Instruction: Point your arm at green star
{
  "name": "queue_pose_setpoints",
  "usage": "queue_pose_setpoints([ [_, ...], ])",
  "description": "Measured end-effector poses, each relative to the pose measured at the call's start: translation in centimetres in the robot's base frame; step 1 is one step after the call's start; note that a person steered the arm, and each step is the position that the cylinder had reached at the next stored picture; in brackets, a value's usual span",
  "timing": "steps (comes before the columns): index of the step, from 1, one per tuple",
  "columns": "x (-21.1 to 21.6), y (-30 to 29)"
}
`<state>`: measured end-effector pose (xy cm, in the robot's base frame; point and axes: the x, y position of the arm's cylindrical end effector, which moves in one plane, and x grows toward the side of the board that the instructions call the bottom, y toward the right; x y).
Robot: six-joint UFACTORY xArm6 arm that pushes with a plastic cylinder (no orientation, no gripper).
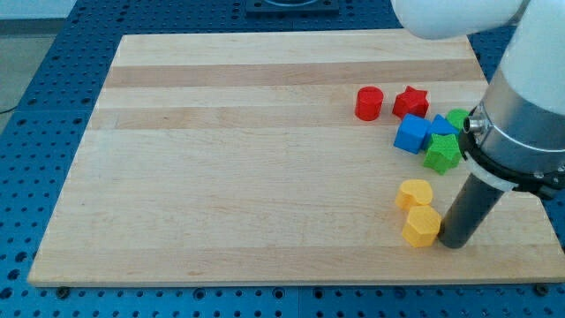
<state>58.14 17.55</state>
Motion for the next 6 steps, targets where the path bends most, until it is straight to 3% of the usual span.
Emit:
queue_pose_setpoints([
  [1, 0.0, 1.4],
  [2, -1.4, 7.0],
  [3, -5.2, 10.1],
  [5, -12.2, 6.6],
  [6, -13.0, 5.8],
])
